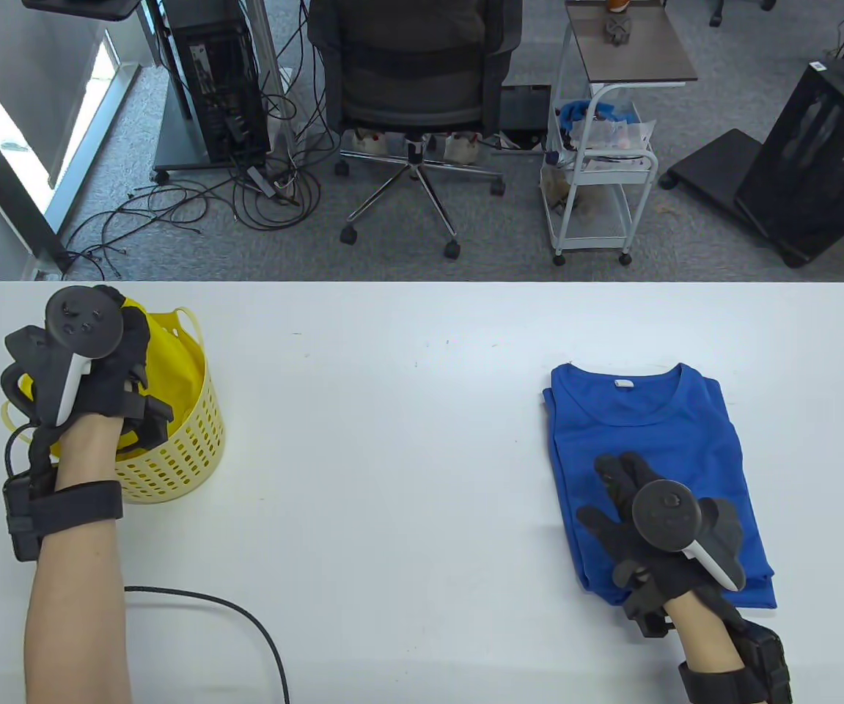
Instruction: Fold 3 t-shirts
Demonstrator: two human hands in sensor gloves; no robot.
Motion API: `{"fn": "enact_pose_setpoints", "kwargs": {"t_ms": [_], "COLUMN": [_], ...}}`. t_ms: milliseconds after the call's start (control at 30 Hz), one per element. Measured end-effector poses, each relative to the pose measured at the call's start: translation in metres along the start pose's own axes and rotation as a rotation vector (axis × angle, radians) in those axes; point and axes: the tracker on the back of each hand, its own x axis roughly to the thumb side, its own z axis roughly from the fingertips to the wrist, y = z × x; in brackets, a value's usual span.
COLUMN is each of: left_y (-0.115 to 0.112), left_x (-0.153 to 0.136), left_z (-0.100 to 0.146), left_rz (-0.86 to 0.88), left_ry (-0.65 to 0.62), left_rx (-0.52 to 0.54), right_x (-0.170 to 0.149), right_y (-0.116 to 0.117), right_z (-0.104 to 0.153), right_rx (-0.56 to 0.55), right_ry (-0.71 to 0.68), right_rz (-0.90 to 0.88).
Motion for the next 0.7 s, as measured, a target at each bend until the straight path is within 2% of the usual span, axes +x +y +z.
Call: {"fn": "enact_pose_setpoints", "kwargs": {"t_ms": [367,700], "left_y": [0.063,0.131], "left_x": [0.064,0.126], "left_z": [0.026,0.063], "left_rz": [-0.036,-0.087], "left_ry": [-0.098,-0.147], "left_rx": [0.089,0.177], "right_x": [-0.001,-0.007], "right_y": [-0.006,-0.008], "right_z": [0.005,0.007], "right_rx": [-0.019,-0.017], "right_ry": [-0.026,-0.032], "right_rz": [-0.015,-0.049]}}
